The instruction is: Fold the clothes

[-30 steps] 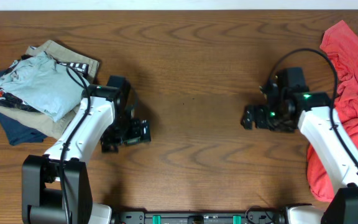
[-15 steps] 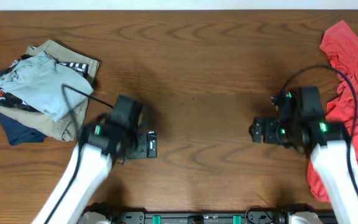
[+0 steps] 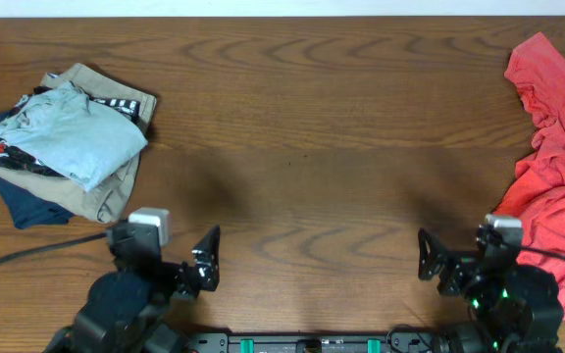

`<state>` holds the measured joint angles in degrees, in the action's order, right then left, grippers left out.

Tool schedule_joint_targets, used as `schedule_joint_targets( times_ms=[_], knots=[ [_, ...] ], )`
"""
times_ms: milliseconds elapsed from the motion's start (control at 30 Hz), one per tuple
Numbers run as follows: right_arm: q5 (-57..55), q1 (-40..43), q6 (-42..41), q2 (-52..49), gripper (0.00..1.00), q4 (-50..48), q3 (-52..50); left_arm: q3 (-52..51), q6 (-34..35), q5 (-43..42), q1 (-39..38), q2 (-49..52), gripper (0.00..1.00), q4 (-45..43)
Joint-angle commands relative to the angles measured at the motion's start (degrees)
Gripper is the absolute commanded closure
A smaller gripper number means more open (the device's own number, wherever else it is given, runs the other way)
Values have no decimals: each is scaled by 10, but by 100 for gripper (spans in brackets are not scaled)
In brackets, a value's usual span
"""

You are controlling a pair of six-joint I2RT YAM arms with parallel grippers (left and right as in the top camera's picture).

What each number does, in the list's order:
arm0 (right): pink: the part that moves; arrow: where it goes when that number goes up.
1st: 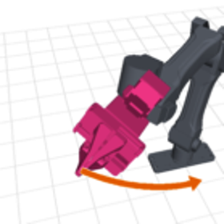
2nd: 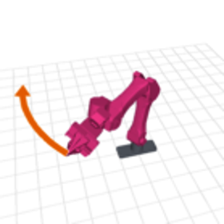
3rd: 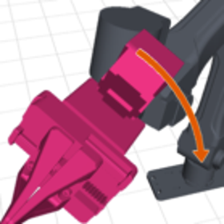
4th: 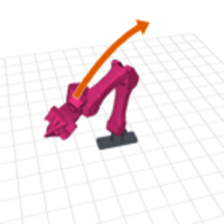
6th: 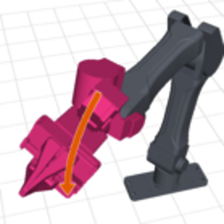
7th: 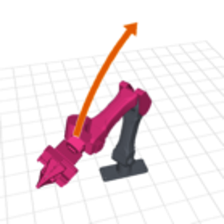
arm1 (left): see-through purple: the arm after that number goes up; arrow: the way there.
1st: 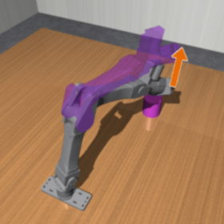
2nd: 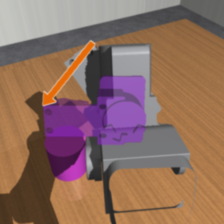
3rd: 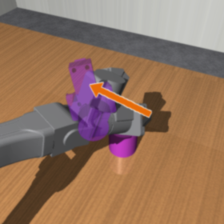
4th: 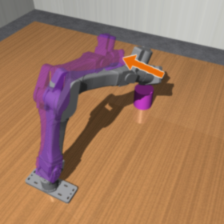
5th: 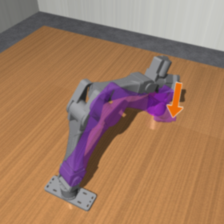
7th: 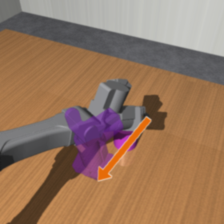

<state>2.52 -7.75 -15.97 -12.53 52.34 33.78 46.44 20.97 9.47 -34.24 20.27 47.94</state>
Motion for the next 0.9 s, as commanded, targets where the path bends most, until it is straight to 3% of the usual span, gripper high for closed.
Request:
schedule_joint_targets(
  times_ms=[0,233,867],
  knots=[
    [-10,-8,-7,17,1,23,-5,-6,3,15,-2,-19,2,0],
    [-11,-8,-8,17,1,101,-5,-6,3,15,-2,-19,2,0],
    [-10,-8,-7,34,1,100,-6,-6,3,15,-2,-19,2,0]
  ],
)
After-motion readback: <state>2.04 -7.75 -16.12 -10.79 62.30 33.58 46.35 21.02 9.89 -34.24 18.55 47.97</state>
